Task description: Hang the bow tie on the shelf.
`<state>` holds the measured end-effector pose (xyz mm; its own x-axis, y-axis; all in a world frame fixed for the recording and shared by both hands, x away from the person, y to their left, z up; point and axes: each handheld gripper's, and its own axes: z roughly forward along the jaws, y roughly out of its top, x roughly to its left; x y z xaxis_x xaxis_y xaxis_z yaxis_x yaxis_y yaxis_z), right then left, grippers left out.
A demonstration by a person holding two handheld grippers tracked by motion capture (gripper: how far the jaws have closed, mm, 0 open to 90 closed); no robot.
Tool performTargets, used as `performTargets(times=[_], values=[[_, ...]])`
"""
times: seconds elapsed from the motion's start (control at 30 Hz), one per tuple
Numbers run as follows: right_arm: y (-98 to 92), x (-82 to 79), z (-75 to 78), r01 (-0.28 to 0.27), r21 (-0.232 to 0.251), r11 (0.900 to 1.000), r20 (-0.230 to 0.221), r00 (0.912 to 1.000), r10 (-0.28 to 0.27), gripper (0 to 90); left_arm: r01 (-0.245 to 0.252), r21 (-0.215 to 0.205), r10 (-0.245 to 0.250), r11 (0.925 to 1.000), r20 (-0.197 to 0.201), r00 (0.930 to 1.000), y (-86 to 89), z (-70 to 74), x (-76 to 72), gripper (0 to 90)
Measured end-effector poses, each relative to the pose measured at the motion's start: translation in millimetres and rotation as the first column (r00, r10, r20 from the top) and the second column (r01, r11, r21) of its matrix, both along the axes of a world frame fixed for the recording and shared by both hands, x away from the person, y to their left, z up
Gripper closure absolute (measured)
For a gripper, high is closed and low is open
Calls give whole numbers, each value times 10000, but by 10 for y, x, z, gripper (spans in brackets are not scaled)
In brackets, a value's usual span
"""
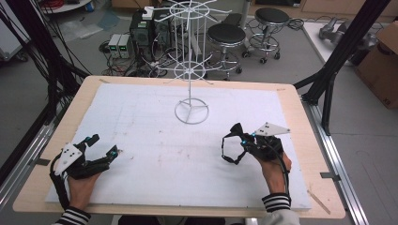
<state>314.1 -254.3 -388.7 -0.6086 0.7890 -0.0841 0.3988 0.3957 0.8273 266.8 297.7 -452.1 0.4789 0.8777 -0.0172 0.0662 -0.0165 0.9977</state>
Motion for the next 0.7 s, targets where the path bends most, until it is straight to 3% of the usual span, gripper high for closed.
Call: performTargets(times=[0.23, 0.7], values=[[91, 2, 111, -47, 1088, 9940, 769, 9970, -37, 766, 5, -12, -5, 10000, 0, 10000, 1, 0, 0, 160], [250, 141, 432, -5, 1937, 9811, 1462, 9888, -284, 766, -3, -43, 3, 10000, -5, 10000, 5, 0, 2, 160]])
